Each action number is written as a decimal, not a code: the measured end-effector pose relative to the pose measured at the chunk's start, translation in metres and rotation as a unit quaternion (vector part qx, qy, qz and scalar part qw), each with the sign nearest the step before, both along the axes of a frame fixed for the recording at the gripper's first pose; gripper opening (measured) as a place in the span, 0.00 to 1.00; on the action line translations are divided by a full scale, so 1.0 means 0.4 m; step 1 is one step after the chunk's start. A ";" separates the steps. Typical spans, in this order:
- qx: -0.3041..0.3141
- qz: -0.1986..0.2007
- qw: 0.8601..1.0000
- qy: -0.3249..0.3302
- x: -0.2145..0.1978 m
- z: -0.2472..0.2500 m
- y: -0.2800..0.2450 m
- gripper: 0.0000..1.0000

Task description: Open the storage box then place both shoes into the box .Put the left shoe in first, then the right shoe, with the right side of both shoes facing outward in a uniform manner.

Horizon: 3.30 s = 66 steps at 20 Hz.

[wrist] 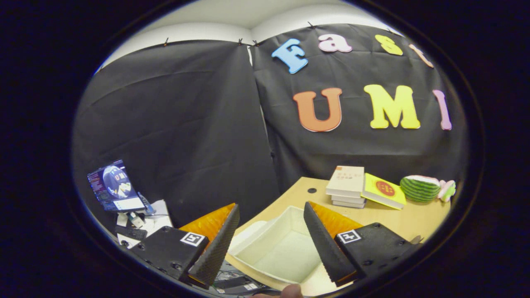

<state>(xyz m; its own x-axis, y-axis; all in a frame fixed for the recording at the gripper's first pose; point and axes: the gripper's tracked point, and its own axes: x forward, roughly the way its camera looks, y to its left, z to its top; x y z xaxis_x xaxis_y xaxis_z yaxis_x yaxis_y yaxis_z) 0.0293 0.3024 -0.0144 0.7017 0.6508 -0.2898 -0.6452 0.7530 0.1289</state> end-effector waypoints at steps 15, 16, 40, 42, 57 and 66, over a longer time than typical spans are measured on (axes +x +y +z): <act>-0.130 -0.172 0.973 0.079 0.087 -0.177 -0.543 1.00; -0.131 -0.174 0.971 0.102 0.088 -0.208 -0.565 1.00; -0.131 -0.206 0.860 0.448 0.110 -0.759 -0.798 0.71; -0.099 -0.211 0.851 0.471 0.113 -0.760 -0.794 0.50; 0.061 -0.241 0.855 0.455 0.015 -0.520 -0.701 0.06; 0.108 -0.163 0.904 0.379 -0.020 -0.161 -0.337 0.06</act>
